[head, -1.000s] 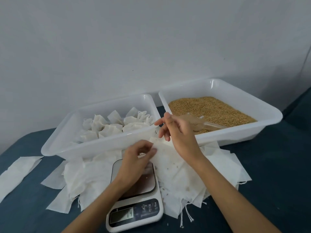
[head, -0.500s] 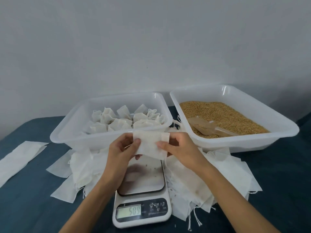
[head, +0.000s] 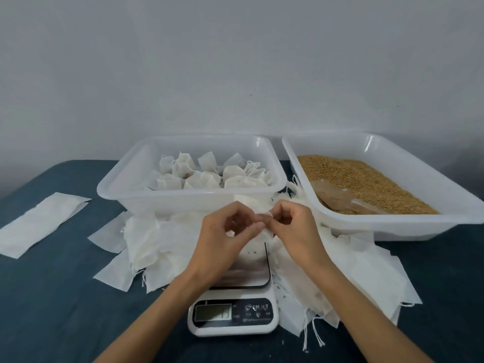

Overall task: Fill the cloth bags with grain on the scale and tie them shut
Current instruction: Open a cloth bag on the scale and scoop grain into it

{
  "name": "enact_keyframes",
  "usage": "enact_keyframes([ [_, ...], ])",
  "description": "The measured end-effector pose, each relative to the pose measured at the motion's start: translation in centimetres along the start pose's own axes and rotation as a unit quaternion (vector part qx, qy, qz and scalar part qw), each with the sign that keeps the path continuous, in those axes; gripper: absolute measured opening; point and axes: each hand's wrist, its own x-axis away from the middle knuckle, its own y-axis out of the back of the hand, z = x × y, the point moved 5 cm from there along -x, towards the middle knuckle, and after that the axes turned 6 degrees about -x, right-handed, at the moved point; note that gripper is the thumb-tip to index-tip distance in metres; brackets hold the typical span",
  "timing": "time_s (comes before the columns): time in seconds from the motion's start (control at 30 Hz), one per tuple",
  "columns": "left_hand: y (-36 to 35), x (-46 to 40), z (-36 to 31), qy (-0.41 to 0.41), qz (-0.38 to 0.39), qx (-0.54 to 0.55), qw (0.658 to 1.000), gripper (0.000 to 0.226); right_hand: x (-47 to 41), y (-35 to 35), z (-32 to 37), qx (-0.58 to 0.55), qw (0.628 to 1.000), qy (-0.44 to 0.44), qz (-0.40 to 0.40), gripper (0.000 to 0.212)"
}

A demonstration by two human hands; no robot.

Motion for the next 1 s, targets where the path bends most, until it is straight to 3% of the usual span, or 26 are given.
enact_keyframes([
  [0.17,0.0,0.0,0.4,0.032,0.005,0.036,0.999,0.015,0.3,-0.7,0.5,-0.091,0.995,-0.011,0.049,0.01],
  [0.4,0.2,-0.2,1.0,0.059,0.013,0.074,0.995,0.015,0.5,-0.8,0.6,-0.148,0.987,-0.038,0.044,0.017],
  [0.53,0.1,-0.4,1.0,0.047,0.024,0.1,0.994,0.005,0.4,-0.7,0.8,-0.211,0.975,-0.043,0.051,0.01],
  [0.87,1.1,-0.7,1.7,0.059,-0.042,0.111,0.991,0.011,0.7,0.0,1.7,0.033,0.996,0.081,-0.021,0.023],
  [1.0,0.9,-0.6,1.4,0.038,-0.029,0.096,0.994,0.006,1.0,-0.6,1.5,0.037,0.998,0.044,0.002,0.011],
])
